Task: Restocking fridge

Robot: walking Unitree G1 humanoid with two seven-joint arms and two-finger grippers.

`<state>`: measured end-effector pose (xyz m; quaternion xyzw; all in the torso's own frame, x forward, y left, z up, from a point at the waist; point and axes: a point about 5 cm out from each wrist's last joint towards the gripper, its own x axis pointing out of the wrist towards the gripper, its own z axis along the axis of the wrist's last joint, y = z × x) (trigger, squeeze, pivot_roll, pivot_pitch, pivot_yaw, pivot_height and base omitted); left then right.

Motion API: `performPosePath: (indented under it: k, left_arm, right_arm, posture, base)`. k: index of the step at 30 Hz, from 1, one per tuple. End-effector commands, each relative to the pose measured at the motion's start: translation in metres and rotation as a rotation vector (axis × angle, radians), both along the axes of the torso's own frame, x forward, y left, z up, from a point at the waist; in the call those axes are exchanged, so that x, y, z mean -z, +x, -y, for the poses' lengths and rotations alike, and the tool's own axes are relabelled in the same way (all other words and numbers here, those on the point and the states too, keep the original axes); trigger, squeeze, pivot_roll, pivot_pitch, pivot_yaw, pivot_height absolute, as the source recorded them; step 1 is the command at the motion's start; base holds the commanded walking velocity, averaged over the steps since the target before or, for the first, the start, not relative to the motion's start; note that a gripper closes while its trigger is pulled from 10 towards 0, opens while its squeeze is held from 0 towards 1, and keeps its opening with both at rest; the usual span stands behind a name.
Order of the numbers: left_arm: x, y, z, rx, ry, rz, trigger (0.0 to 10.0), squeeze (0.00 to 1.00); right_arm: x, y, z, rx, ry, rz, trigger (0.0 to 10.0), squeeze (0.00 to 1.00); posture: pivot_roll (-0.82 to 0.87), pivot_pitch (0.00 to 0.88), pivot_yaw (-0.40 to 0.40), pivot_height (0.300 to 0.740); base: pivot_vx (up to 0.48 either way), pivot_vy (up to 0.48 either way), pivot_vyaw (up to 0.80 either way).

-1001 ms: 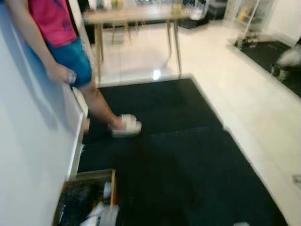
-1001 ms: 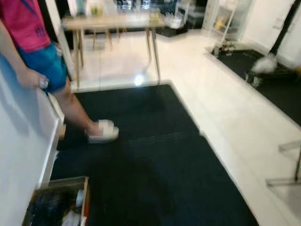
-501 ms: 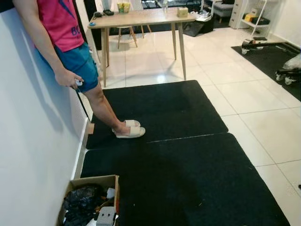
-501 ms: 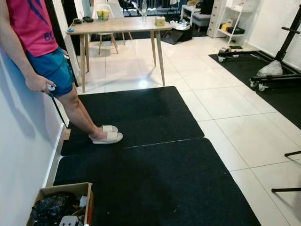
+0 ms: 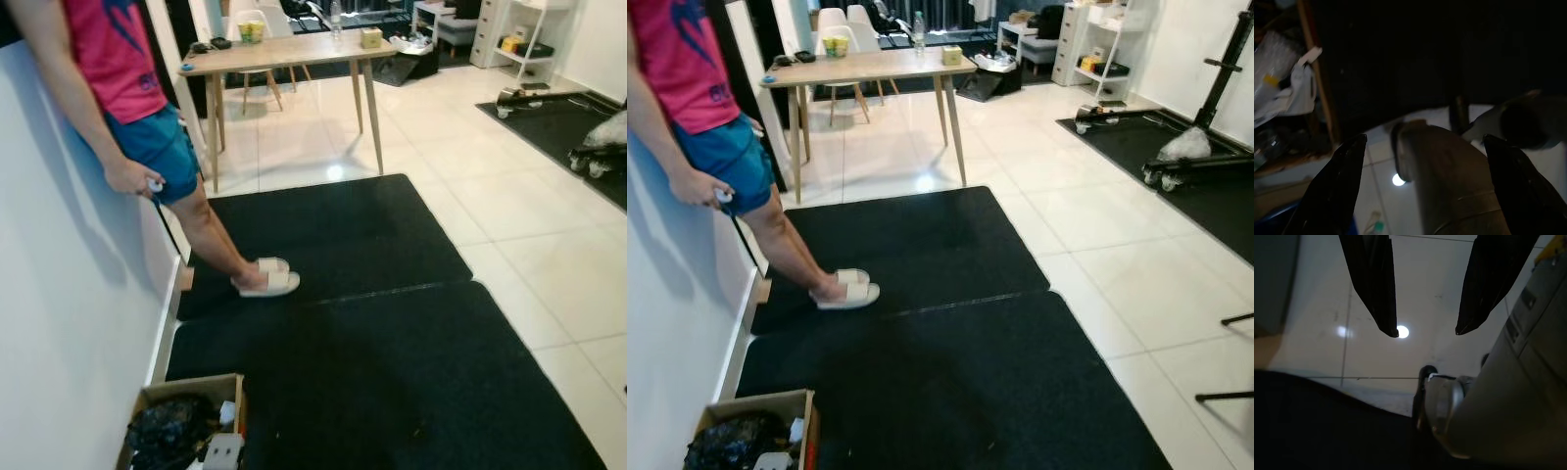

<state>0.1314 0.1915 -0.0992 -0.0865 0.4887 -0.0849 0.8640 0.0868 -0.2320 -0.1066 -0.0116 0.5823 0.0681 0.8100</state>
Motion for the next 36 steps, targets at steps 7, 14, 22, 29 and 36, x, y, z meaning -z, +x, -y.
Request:
performPosePath:
  k: [7,14,22,29,36]
  left_arm:
    - [0.0007,-0.0031,-0.0025,0.002,0.007,-0.006,10.0,0.0]
    - [0.0008,-0.0036,-0.0026,0.001,0.008,-0.009,10.0,0.0]
    - [0.0015,-0.0038,-0.0039,-0.035,0.024,-0.019,10.0,0.0]
    - [0.0021,-0.0044,-0.0051,-0.034,0.043,-0.033,10.0,0.0]
    - [0.0006,-0.0018,-0.003,-0.019,0.0,-0.018,10.0,0.0]
  right_arm:
    - [-0.0002,0.0066,-0.0066,-0.014,0.019,0.017,10.0,0.0]
    - [-0.0001,0.0071,-0.0072,-0.015,0.02,0.017,10.0,0.0]
    - [-0.0003,0.0066,-0.006,-0.015,0.019,0.017,10.0,0.0]
    - [-0.0002,0.0055,-0.0055,-0.013,0.019,0.015,10.0,0.0]
    - [-0.0003,0.0047,-0.0047,-0.009,0.022,0.016,10.0,0.0]
  posture:
    - [-0.02,0.0,0.001,0.74]
    - [-0.02,0.0,-0.002,0.74]
    - [-0.03,0.0,-0.003,0.74]
    - [-0.03,0.0,0.002,0.74]
    - [-0.03,0.0,0.0,0.74]
  base:
    - [0.48,0.0,0.0]
    - [0.48,0.0,0.0]
    - [0.294,0.0,0.0]
    - [0.0,0.0,0.0]
    - [0.0,-0.054,0.0]
